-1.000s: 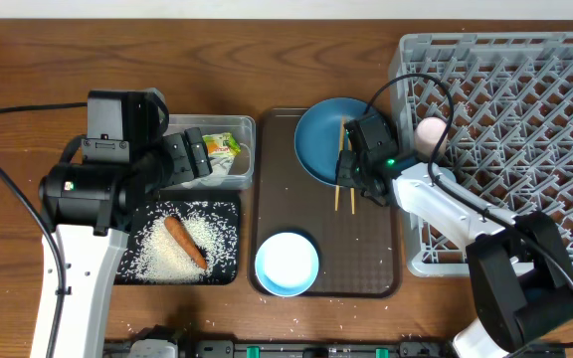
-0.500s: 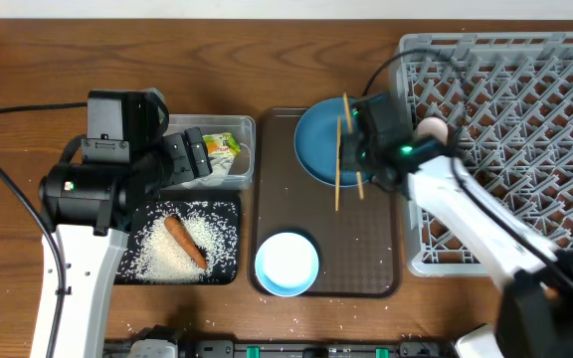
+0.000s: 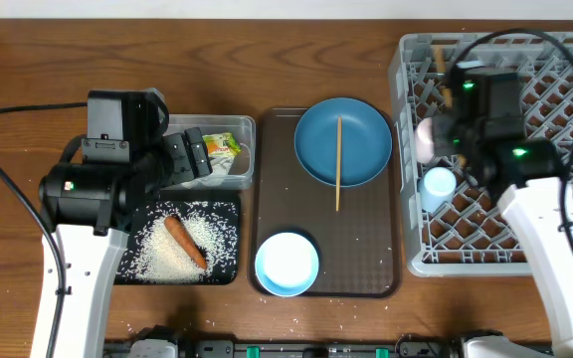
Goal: Sort waste into correct bins and load items into the dishwasher rack
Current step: 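Stand the chopstick in the dish rack with the right gripper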
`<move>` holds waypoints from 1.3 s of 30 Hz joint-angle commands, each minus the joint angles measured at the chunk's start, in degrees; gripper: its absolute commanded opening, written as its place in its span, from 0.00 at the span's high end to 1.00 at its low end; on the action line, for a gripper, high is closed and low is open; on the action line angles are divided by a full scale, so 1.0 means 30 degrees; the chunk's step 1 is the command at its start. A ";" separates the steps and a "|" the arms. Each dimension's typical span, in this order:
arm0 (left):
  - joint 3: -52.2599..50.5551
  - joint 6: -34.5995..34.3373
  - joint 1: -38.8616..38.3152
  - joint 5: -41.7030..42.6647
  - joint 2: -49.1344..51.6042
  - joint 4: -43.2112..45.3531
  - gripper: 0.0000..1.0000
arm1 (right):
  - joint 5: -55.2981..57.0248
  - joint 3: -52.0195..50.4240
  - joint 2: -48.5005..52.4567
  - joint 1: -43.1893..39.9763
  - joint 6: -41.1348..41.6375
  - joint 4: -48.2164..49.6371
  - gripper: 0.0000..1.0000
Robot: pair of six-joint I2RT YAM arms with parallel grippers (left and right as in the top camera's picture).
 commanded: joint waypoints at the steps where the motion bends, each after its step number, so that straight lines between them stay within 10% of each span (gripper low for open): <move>1: -0.0095 0.0036 -0.0007 -0.0219 -0.0015 -0.0044 0.09 | 0.1056 0.0007 0.0408 -0.1632 -0.2142 0.0058 0.99; 12: -0.0095 0.0036 -0.0007 -0.0219 -0.0015 -0.0044 0.09 | 0.0168 0.0007 0.3118 -0.3730 -0.3628 0.0918 0.99; 18: -0.0095 0.0036 -0.0007 -0.0211 -0.0015 -0.0044 0.09 | 0.0182 0.0015 0.3351 -0.3723 -0.3555 0.1253 0.49; 39: -0.0095 0.0036 -0.0007 -0.0211 -0.0015 -0.0044 0.09 | -1.2735 0.0015 0.2492 -0.0831 0.6244 -0.0357 0.48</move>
